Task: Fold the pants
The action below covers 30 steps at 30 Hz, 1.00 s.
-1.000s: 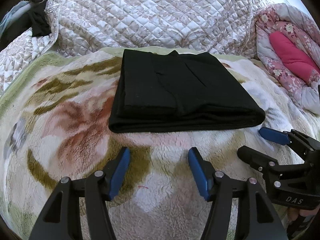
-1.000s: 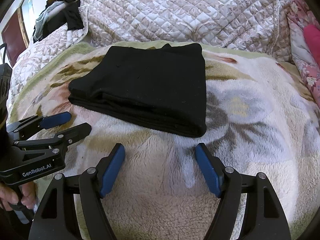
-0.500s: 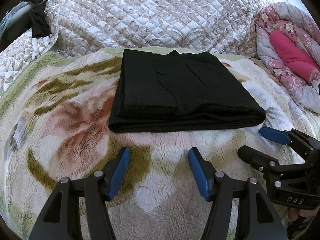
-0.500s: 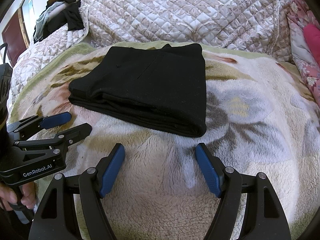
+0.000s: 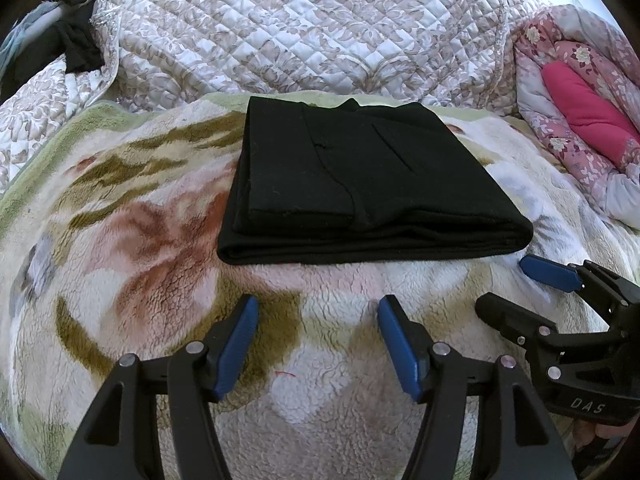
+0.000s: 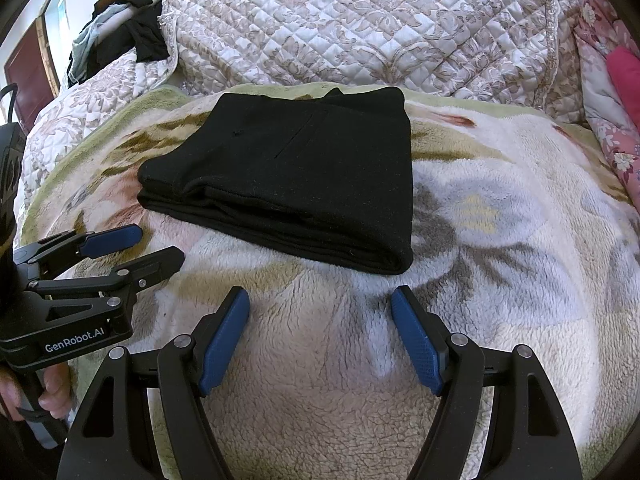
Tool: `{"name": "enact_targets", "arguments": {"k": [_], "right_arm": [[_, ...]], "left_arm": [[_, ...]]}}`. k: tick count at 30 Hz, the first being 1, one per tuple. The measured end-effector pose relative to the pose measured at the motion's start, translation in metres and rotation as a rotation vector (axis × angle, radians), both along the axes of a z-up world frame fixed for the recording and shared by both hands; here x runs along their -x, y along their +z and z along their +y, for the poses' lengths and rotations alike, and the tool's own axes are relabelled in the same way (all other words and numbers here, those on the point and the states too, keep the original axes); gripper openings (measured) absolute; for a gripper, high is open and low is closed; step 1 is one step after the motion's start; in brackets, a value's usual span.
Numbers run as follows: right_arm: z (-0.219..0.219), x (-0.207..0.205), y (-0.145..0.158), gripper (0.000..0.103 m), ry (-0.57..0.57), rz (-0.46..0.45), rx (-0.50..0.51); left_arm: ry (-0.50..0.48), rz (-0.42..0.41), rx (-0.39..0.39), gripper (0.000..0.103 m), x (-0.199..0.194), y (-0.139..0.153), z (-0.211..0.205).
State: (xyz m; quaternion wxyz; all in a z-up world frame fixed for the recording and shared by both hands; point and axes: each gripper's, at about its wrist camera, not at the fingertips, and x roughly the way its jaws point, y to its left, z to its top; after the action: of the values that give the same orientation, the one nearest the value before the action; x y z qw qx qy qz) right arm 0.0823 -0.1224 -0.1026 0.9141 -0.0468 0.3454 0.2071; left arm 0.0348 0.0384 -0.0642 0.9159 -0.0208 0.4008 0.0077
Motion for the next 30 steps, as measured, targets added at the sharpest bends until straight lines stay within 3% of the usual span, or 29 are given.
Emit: {"name": "enact_targets", "arguments": {"k": [30], "right_arm": [[0.0004,0.0004,-0.0003,0.074,-0.003,-0.001,-0.002]], "left_arm": [[0.005,0.011,0.002,0.068,-0.0011,-0.0003,0.0030]]}}
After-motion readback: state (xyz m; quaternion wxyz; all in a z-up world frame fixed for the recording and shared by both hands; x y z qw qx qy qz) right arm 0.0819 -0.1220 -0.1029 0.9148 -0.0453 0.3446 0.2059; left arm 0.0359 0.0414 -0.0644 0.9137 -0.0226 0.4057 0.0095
